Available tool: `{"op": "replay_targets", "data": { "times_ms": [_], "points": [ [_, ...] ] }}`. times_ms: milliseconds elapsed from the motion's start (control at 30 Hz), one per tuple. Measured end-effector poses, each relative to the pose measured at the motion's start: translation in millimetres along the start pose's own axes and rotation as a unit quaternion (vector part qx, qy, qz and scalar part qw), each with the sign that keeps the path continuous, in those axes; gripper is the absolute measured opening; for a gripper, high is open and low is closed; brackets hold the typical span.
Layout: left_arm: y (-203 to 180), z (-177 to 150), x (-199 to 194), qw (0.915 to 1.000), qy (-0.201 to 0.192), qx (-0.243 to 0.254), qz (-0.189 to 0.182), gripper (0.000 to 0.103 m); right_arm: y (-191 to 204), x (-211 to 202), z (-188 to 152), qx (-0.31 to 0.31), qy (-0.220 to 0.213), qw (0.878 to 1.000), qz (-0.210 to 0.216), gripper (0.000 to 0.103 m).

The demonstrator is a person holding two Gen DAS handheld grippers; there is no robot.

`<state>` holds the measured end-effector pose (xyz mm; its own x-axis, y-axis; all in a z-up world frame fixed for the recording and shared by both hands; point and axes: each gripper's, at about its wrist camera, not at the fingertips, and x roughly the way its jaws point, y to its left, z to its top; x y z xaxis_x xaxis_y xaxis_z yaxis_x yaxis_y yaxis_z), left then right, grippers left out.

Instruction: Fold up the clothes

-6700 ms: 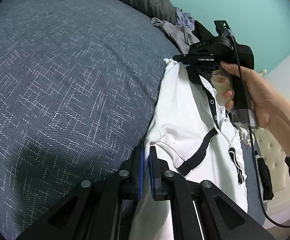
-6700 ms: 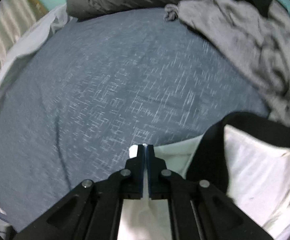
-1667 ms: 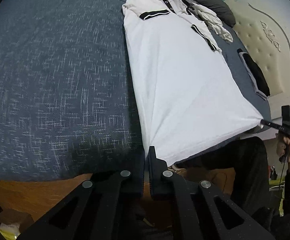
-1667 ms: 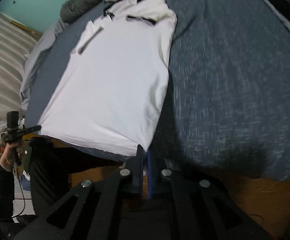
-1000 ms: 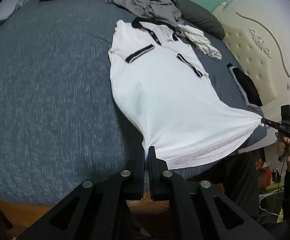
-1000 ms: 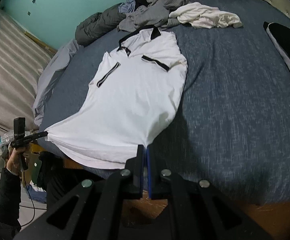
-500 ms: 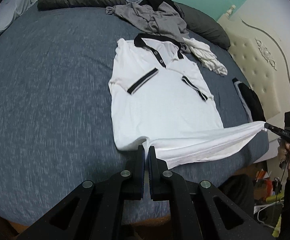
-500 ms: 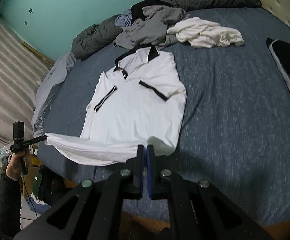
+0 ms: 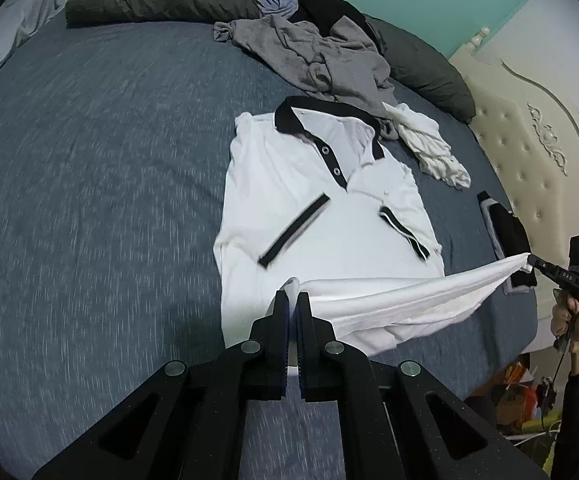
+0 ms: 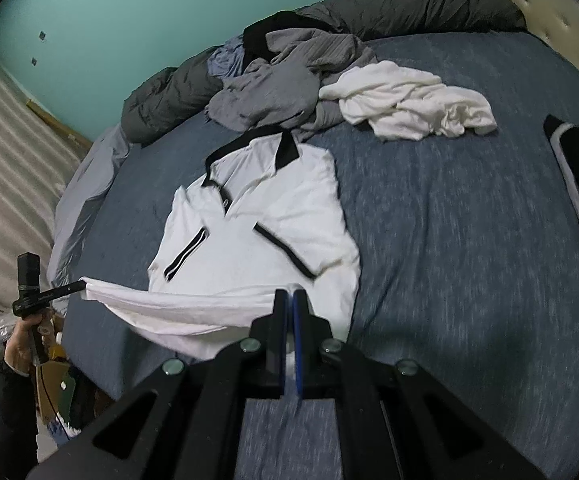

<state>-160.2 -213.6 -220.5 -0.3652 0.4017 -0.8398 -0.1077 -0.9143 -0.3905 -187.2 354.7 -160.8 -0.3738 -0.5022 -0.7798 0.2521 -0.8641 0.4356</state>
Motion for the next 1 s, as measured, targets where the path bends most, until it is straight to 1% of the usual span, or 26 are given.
{"op": "replay_targets", "data": {
  "times_ms": [167, 300, 367, 433, 533, 667, 700, 733, 800, 867, 1000],
  "points": [
    [10.8, 42.4, 29.9, 1.0000, 0.003, -0.007, 0.002, 0.003, -7.8, 21.6, 42.0, 0.001, -0.010, 1.000, -0.014, 0.002],
    [23.5, 72.1, 51.4, 0.9998, -0.003, -0.019, 0.000, 0.003, -17.8, 39.0, 74.1, 0.009, -0.020, 0.999, -0.029, 0.002],
    [27.3, 81.2, 65.0, 0.9997, 0.001, -0.023, 0.003, 0.003, -22.4, 49.1, 86.3, 0.010, -0.020, 0.999, -0.035, 0.002],
    [28.6, 85.8, 76.6, 0.9998, 0.005, -0.020, 0.006, 0.003, -25.7, 65.7, 93.0, 0.006, -0.009, 0.999, -0.036, 0.002],
    [33.4, 88.7, 92.8, 0.9997, 0.013, -0.021, 0.006, 0.003, -26.7, 93.2, 87.5, -0.008, 0.019, 1.000, -0.020, 0.002],
    [37.8, 85.2, 107.6, 0.9995, 0.022, -0.022, 0.005, 0.003, -34.5, 138.8, 61.1, 0.000, 0.077, 0.997, -0.007, 0.003],
    [37.6, 83.2, 110.4, 0.9995, 0.024, -0.019, 0.006, 0.003, -36.5, 146.6, 53.7, 0.001, 0.087, 0.996, -0.009, 0.008],
    [37.4, 81.5, 113.0, 0.9995, 0.027, -0.017, 0.007, 0.003, -38.5, 154.5, 46.3, 0.002, 0.096, 0.995, -0.011, 0.019],
    [37.1, 80.2, 116.0, 0.9994, 0.029, -0.015, 0.008, 0.003, -42.4, 170.3, 31.6, 0.003, 0.115, 0.993, -0.015, 0.034],
    [37.3, 79.1, 118.5, 0.9994, 0.031, -0.015, 0.009, 0.003, -46.8, 184.1, 18.3, 0.007, 0.129, 0.991, -0.018, 0.034],
    [36.0, 78.4, 120.8, 0.9993, 0.032, -0.013, 0.012, 0.003, -51.5, 195.2, 10.1, 0.014, 0.130, 0.991, -0.021, 0.034]
  ]
}}
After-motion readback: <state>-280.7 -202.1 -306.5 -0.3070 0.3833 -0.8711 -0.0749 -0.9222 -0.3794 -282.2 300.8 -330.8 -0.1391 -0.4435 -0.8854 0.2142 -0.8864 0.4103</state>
